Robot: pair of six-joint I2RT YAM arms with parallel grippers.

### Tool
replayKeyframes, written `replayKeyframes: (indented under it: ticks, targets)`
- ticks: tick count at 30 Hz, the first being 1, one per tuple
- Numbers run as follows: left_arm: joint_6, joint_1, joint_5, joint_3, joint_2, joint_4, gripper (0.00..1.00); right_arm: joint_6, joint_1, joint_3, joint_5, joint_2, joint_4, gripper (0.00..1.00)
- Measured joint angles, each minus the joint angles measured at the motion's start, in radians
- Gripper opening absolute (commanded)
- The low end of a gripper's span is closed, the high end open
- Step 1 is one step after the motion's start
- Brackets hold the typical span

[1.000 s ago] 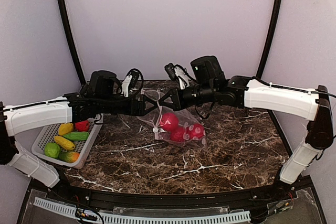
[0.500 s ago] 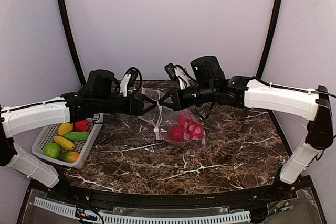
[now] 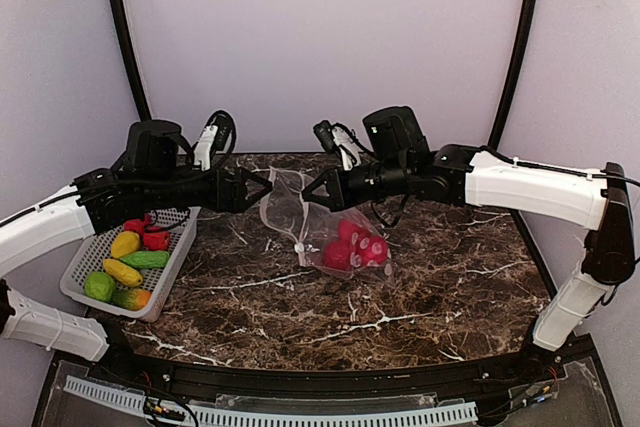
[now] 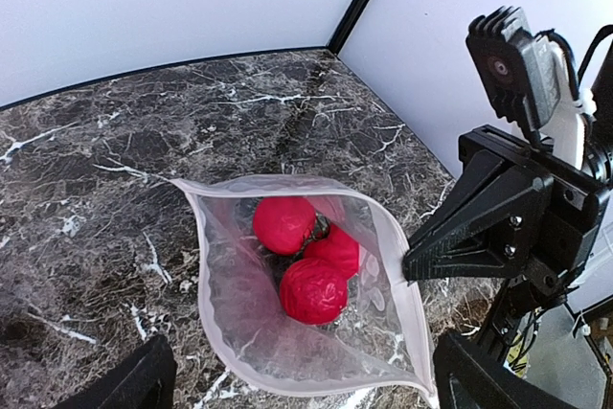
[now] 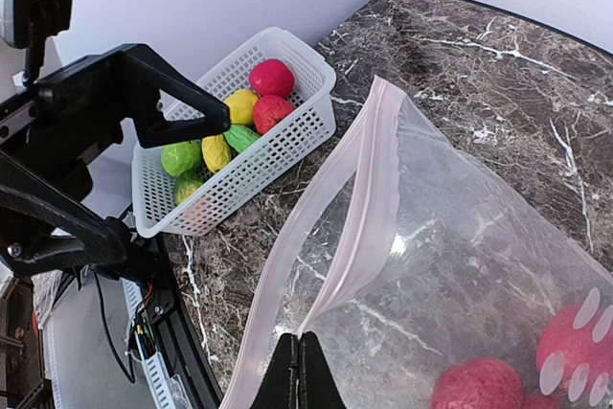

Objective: Place the food in the zip-top bag and seal the zipper
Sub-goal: Pick up the fake fruit from the bin.

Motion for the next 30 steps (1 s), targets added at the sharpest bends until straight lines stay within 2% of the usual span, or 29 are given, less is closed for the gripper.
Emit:
replayKeyframes:
  ticks: [3,5,14,19,22,30]
  targets:
    - [0.016,0.039,-0.014,0.016,-0.047,-0.077,0.95,0.000,0.000,0.000,0.000,0.000,0.000,0.00]
    - [0.027,0.105,-0.011,0.016,-0.069,-0.124,0.95,0.000,0.000,0.000,0.000,0.000,0.000,0.00]
    - [0.047,0.529,-0.006,-0.044,-0.097,-0.259,0.98,0.000,0.000,0.000,0.001,0.000,0.000,0.00]
    - [0.045,0.729,0.038,-0.105,-0.020,-0.272,0.98,0.000,0.000,0.000,0.000,0.000,0.000,0.00]
    - [0.053,0.790,0.042,-0.121,0.057,-0.275,0.98,0.000,0.000,0.000,0.000,0.000,0.000,0.00]
    - [0.102,0.836,0.021,-0.119,0.251,-0.273,0.99,0.000,0.000,0.000,0.001,0.000,0.000,0.00]
